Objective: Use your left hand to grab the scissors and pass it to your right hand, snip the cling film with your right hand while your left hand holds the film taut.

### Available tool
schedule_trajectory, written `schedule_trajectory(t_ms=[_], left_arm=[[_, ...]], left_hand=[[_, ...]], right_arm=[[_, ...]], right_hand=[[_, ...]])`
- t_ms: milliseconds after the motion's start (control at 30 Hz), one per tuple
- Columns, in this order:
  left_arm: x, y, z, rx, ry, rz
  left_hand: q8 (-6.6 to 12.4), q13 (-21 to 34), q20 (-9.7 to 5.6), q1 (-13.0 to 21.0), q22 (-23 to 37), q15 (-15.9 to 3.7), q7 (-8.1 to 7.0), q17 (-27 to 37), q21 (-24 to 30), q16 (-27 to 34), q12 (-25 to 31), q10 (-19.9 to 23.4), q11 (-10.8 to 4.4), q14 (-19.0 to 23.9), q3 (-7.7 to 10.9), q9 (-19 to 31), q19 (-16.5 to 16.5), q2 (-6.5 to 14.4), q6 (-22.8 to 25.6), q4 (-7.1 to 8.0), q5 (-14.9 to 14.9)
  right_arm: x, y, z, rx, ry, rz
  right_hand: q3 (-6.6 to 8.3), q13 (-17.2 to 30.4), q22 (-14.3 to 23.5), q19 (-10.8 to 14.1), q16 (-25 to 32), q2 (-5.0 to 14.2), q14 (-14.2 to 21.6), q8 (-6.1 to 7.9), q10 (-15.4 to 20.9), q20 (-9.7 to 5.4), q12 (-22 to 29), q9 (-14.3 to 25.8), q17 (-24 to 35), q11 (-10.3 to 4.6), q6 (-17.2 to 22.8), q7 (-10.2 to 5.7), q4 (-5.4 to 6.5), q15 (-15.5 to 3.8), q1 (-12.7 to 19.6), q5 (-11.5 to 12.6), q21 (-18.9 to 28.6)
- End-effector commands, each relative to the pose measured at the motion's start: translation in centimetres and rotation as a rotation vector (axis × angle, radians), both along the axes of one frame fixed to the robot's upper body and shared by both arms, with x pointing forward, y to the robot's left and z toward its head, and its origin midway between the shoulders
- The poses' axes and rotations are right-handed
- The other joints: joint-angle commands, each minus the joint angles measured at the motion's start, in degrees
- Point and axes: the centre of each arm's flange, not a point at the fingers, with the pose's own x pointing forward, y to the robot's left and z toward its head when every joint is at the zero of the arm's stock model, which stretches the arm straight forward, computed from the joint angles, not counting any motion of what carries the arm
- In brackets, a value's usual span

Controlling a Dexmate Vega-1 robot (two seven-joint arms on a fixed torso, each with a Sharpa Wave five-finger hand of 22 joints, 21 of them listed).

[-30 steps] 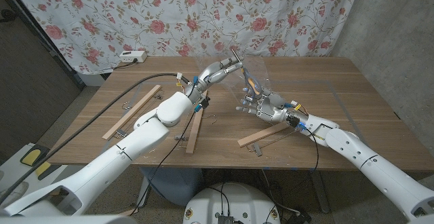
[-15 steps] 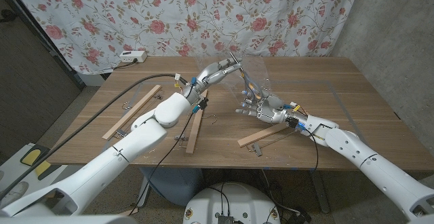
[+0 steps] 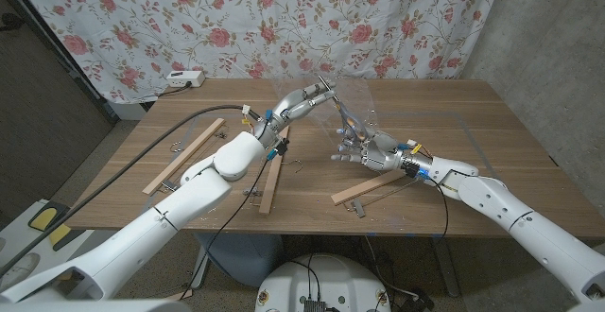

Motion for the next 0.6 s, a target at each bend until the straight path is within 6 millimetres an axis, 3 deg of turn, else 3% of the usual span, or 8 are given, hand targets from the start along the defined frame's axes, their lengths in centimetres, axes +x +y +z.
schedule_trajectory(t_ms=[33,600], left_arm=[[-0.3,-0.3,-0.2,0.012,-0.005,0.004],[-0.9,-0.4,-0.7,0.005,-0.003,0.01]], left_hand=[[0.18,0.0,0.31,-0.4,0.3,-0.04,-0.15,0.1,0.4,0.0,0.3,0.1,-0.77,0.4,0.24,0.1,0.3,0.2,0.1,-0.31,0.0],[0.19,-0.3,0.2,-0.5,0.3,-0.2,-0.48,0.1,0.4,0.0,0.3,0.0,-1.23,0.5,0.52,0.1,0.5,0.5,-0.1,-0.41,0.2]], right_arm=[[-0.5,0.0,1.6,-0.113,-0.096,-0.021],[-0.6,1.4,2.6,-0.281,-0.142,0.01]], right_hand=[[-0.31,0.3,0.1,-0.1,-0.4,-0.66,-0.1,0.03,-0.3,0.24,0.4,0.2,-0.2,-0.01,-2.5,2.11,0.14,-2.91,-0.3,-0.3,0.0],[-0.7,0.4,0.2,0.4,-0.6,-1.09,0.4,-0.19,-0.4,0.24,0.9,0.3,-0.2,0.86,-3.8,3.07,0.69,-2.13,-1.3,-0.8,-0.1]])
